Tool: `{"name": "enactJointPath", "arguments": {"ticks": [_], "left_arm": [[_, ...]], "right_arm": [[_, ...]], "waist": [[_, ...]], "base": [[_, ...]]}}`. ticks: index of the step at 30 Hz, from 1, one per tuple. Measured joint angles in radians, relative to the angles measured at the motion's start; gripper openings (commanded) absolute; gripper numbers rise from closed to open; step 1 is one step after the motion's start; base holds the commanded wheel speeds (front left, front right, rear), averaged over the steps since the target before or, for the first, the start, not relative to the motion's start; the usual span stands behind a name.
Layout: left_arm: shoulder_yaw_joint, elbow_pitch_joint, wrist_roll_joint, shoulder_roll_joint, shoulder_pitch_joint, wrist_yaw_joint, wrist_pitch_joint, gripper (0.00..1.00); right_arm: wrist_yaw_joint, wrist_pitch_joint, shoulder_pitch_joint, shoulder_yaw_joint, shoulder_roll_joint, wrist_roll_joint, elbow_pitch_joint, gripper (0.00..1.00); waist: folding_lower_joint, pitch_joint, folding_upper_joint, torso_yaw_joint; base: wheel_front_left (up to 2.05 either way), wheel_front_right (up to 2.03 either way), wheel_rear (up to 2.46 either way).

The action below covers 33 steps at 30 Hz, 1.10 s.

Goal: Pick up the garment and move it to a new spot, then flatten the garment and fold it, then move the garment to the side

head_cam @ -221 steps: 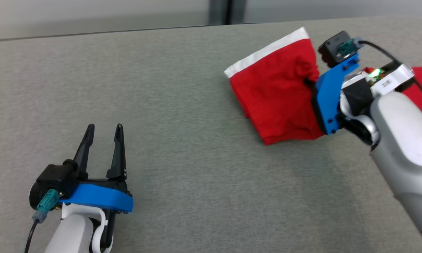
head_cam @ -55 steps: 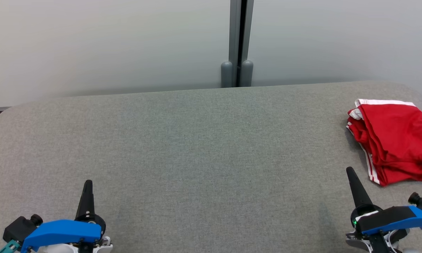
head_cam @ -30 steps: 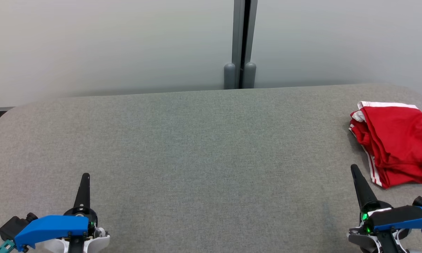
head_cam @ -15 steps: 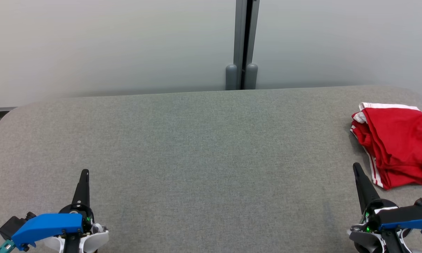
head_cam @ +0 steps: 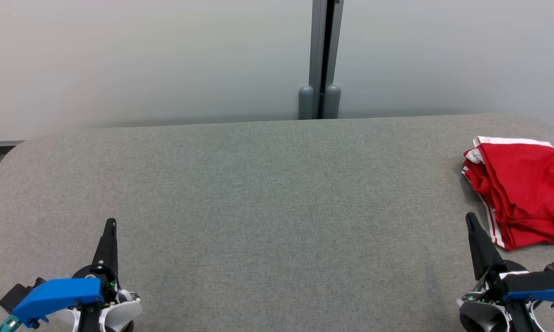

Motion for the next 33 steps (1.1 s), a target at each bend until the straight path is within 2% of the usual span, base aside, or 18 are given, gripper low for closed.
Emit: {"name": "enactJointPath", "arguments": {"ticks": [14, 33], "left_arm": [[0.021, -0.005, -0.074, -0.008, -0.012, -0.007, 0.023, 0.00], [0.021, -0.005, -0.074, -0.008, -0.012, -0.008, 0.023, 0.00]], "right_arm": [[0.000, 0.007, -0.002, -0.006, 0.000, 0.091, 0.003, 0.00], [0.000, 0.007, -0.002, -0.007, 0.001, 0.092, 0.003, 0.00]], "waist": [[0.0000, -0.004, 0.0000, 0.005], [0.0000, -0.004, 0.0000, 0.006]], "base": [[0.00, 0.00, 0.00], [0.00, 0.00, 0.00]]}}
